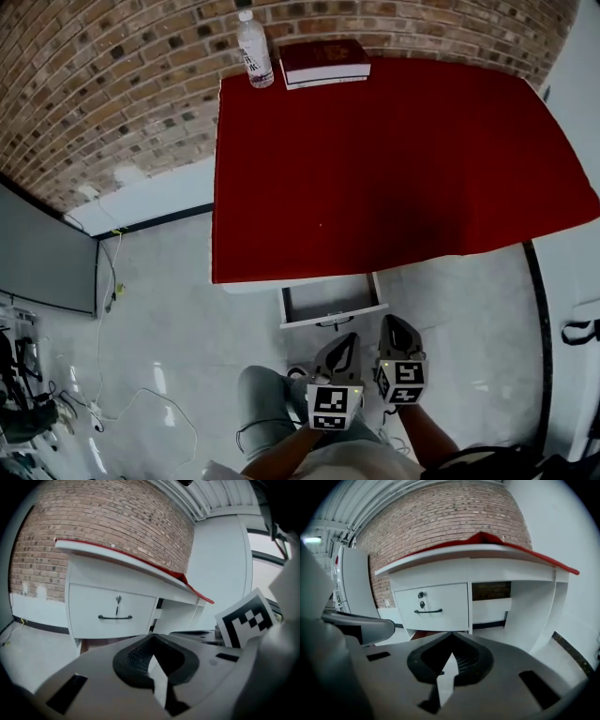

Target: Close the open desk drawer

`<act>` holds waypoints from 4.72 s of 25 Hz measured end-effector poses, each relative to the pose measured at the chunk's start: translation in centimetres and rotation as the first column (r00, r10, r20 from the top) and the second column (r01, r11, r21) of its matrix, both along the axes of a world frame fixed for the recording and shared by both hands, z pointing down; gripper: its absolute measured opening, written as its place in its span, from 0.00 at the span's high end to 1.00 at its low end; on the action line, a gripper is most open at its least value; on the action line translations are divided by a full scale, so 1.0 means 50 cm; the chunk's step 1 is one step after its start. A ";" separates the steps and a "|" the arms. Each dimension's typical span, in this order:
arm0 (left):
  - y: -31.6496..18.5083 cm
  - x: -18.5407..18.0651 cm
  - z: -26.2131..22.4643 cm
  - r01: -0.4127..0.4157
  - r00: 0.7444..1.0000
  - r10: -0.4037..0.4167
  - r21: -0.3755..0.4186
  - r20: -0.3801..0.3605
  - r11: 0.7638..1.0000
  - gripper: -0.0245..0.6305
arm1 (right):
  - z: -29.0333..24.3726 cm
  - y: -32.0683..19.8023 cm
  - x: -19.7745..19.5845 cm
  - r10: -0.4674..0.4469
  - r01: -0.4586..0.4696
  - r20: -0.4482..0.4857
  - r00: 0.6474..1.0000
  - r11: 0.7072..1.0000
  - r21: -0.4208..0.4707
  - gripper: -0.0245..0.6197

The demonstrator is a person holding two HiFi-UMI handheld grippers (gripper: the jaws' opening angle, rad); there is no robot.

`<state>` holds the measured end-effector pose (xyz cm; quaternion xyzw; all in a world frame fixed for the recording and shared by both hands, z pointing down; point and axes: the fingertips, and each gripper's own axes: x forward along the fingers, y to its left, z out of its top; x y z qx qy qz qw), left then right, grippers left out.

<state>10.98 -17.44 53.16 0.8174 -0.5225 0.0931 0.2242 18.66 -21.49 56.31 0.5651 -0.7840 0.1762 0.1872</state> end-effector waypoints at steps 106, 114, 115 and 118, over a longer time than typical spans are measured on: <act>-0.043 -0.030 0.575 0.049 0.997 -0.046 0.042 -0.067 0.998 0.95 | 0.405 -0.200 -0.094 -0.129 0.119 0.041 0.991 0.973 0.198 0.96; -0.043 -0.037 0.576 0.055 0.996 -0.052 0.039 -0.072 0.998 0.95 | 0.404 -0.218 -0.099 -0.121 0.110 0.048 0.991 0.976 0.186 0.96; -0.044 -0.039 0.577 0.057 0.996 -0.054 0.039 -0.072 0.998 0.95 | 0.404 -0.217 -0.099 -0.122 0.112 0.046 0.991 0.976 0.186 0.96; -0.046 -0.043 0.579 0.058 0.996 -0.056 0.041 -0.069 0.997 0.95 | 0.403 -0.219 -0.100 -0.126 0.117 0.037 0.991 0.974 0.193 0.96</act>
